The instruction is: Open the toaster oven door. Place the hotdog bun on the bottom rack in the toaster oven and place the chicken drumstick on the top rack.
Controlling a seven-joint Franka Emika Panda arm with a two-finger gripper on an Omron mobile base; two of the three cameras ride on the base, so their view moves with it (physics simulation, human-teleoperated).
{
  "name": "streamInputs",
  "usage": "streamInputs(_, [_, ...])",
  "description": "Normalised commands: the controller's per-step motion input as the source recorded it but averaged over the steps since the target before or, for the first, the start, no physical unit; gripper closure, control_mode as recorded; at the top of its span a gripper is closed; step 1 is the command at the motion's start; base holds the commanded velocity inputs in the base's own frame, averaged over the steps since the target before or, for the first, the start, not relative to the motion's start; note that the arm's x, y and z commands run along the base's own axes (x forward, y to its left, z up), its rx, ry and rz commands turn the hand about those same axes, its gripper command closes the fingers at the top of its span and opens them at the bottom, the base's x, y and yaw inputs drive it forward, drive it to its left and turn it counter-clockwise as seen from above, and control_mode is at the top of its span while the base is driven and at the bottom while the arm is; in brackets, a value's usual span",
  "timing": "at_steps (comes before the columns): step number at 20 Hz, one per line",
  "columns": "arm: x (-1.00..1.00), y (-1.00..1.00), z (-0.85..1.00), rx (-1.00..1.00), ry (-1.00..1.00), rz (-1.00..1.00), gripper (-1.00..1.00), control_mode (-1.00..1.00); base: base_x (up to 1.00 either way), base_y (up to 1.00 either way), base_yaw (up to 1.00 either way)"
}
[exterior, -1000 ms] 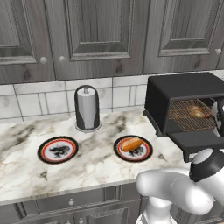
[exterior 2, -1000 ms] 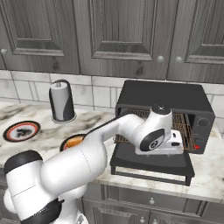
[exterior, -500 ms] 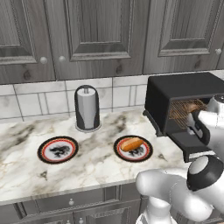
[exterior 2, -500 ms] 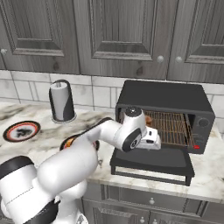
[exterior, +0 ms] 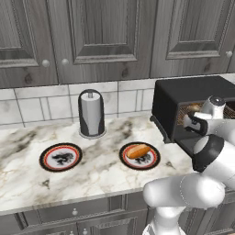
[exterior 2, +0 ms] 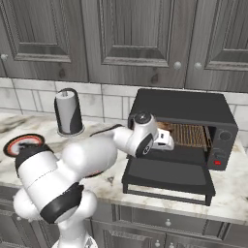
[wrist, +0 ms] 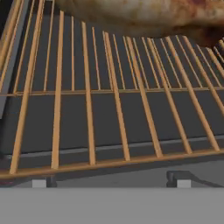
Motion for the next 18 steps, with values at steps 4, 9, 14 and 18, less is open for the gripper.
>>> streamInputs(4, [0.58, -0.2, 0.34, 0.04, -0.03, 0.06, -1.0, -1.0, 0.0, 0.0, 0.0])
streamInputs(9, [0.19, -0.31, 0.08, 0.03, -0.05, 0.1, -1.0, -1.0, 0.0, 0.0, 0.0])
streamInputs(14, [0.25, -0.19, 0.0, 0.01, -0.05, 0.13, -1.0, -1.0, 0.0, 0.0, 0.0])
streamInputs(18, [0.45, -0.02, 0.0, 0.0, -0.06, 0.11, -1.0, -1.0, 0.0, 0.0, 0.0])
